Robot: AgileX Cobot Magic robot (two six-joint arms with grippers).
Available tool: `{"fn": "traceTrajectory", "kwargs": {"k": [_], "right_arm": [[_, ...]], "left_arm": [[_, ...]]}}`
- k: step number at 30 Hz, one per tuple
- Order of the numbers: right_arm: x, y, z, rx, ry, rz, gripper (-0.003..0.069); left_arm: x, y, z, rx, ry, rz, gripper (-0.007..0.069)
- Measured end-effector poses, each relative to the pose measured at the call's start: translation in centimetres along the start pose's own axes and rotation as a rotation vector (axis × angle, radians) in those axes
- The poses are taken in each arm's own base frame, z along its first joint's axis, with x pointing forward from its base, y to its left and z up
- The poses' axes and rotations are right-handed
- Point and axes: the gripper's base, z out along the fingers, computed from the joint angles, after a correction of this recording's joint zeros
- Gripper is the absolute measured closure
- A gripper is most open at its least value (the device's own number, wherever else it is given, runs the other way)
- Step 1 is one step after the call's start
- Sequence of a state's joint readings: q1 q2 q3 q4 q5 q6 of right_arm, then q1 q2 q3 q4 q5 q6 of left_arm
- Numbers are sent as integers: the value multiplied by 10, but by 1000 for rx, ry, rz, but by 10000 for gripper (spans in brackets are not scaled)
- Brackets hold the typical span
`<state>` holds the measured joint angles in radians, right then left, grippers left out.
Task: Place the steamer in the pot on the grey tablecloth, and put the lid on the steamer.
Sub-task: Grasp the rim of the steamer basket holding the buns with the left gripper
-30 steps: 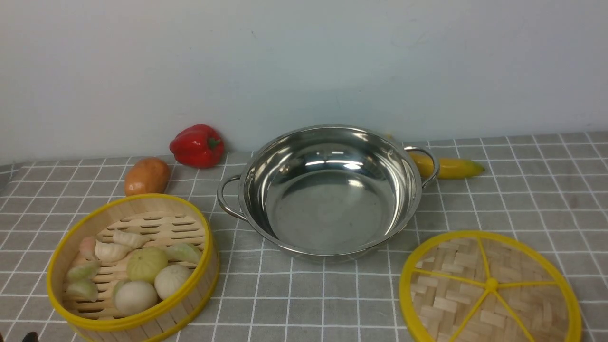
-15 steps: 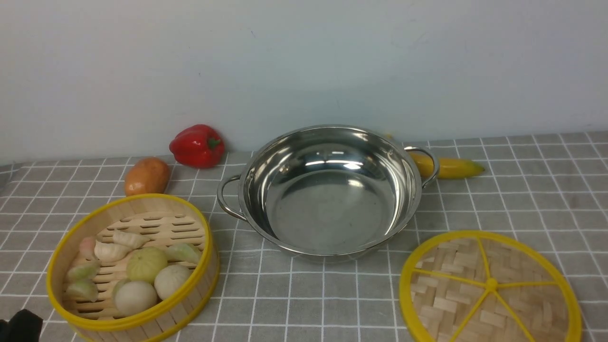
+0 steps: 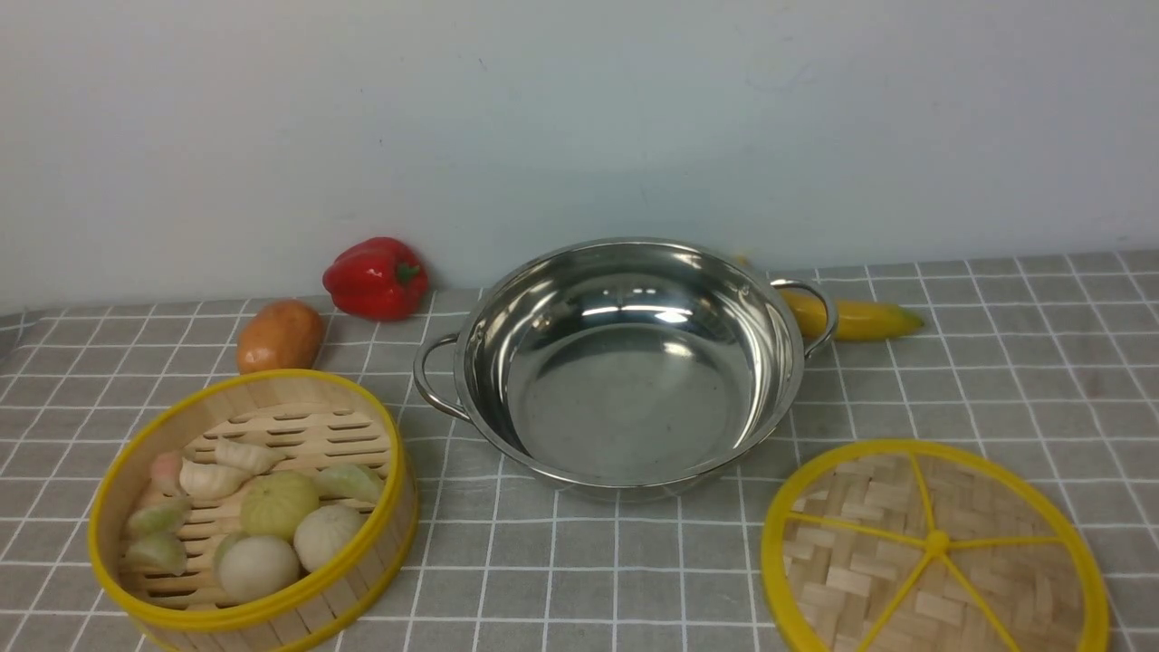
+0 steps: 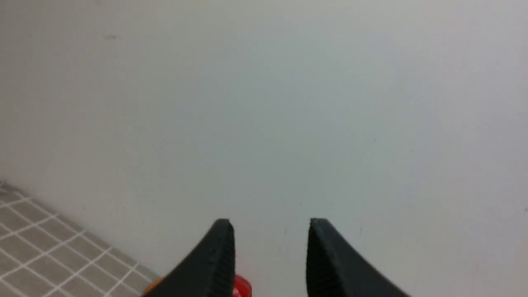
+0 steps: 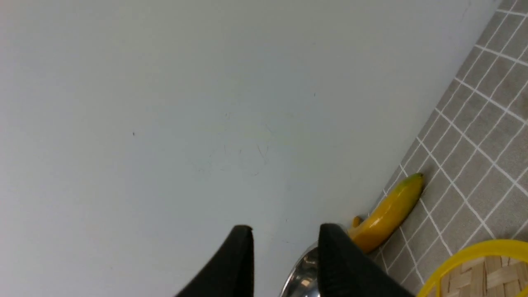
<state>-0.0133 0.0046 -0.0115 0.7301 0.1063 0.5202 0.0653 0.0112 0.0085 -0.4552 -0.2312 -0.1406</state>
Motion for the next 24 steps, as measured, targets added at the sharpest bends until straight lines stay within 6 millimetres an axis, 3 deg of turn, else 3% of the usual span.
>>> {"fn": "traceTrajectory", "kwargs": {"k": [4, 6, 9, 13, 16, 19, 23, 24], "right_arm": [[-9, 6, -1, -59, -99, -3, 419], [-21, 20, -4, -145, -214, -49, 419], [-34, 44, -11, -262, -337, -172, 419], [-49, 105, -23, -430, -476, -535, 419], [-53, 137, -16, -409, -425, -729, 419], [-59, 164, 11, -252, -258, -851, 419], [-64, 177, 56, 63, 56, -894, 419], [-63, 175, 58, 91, 85, -895, 419]], "left_arm": [[-6, -1, 0, 8, -61, -8, 382], [-15, -2, -1, 27, -167, -13, 382], [-31, -11, -2, 68, -283, 49, 382], [-56, -33, 5, 111, -333, 244, 382], [-66, -46, 22, 92, -222, 352, 382], [-64, -54, 48, 52, 21, 426, 382], [-53, -60, 88, -3, 383, 464, 382], [-51, -59, 92, -10, 410, 467, 382]]}}
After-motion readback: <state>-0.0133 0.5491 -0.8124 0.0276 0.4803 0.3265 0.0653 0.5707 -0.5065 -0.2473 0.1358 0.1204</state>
